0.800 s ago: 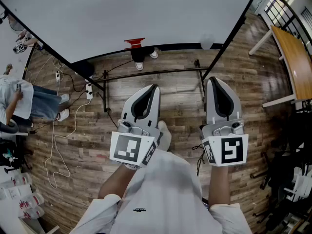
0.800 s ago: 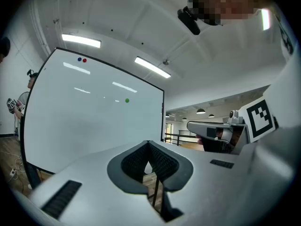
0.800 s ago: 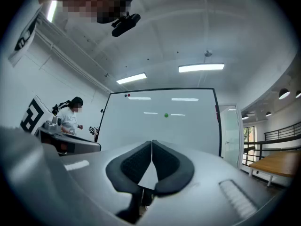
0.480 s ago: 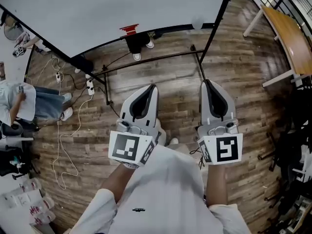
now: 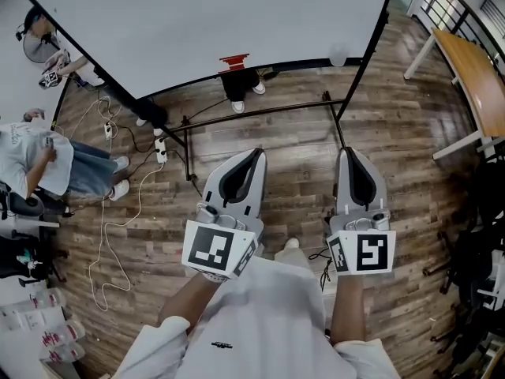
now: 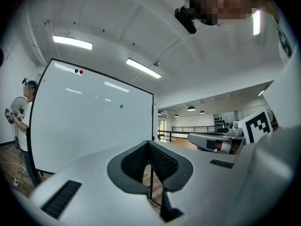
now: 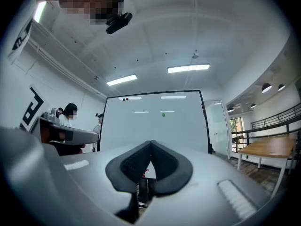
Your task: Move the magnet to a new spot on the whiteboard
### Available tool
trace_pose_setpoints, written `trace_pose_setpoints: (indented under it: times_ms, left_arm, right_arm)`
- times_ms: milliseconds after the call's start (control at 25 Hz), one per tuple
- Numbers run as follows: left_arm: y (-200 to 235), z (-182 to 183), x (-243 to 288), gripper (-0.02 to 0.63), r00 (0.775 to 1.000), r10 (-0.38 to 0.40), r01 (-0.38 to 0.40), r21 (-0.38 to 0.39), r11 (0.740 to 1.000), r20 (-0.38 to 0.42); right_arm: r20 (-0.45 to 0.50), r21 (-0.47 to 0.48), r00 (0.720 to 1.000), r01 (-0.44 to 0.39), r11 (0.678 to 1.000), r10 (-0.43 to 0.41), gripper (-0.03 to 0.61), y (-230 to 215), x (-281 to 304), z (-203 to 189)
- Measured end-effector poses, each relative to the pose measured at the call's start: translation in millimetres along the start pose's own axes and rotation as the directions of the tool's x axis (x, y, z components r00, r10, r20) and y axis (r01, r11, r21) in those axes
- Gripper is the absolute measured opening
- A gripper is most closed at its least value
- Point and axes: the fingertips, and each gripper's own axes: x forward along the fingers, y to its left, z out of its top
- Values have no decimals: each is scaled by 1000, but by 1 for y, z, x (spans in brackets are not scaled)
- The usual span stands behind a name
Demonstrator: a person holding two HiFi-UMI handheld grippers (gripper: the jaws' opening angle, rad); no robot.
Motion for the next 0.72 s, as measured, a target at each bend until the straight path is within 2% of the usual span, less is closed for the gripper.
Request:
trace_pose_setpoints:
  times_ms: [200, 320, 480, 600, 720]
  left_arm:
    - [45, 2, -8, 6, 1000, -12, 12, -9, 1000, 10]
    - [73, 0, -5, 6, 999, -38, 38, -40, 998, 4]
    - [115, 12, 6, 6, 997, -46, 48, -38, 998, 62]
    - [134, 22, 23, 6, 992, -79, 85, -52, 995, 101]
    - [147, 17, 47, 6, 993, -103, 108, -82, 991, 62]
  right_arm:
    - [-7, 56, 1000, -9, 998, 10, 9, 32, 25, 1]
    - [-12, 71, 1000, -21, 997, 22, 9, 47, 48, 1]
    - [-29, -36, 1000, 3, 999, -4, 9, 61, 89, -4]
    - [-16, -33, 1000, -21, 999, 20, 9, 67, 114, -1]
    - [0, -48, 1000, 1, 999, -1, 9, 58, 134, 2]
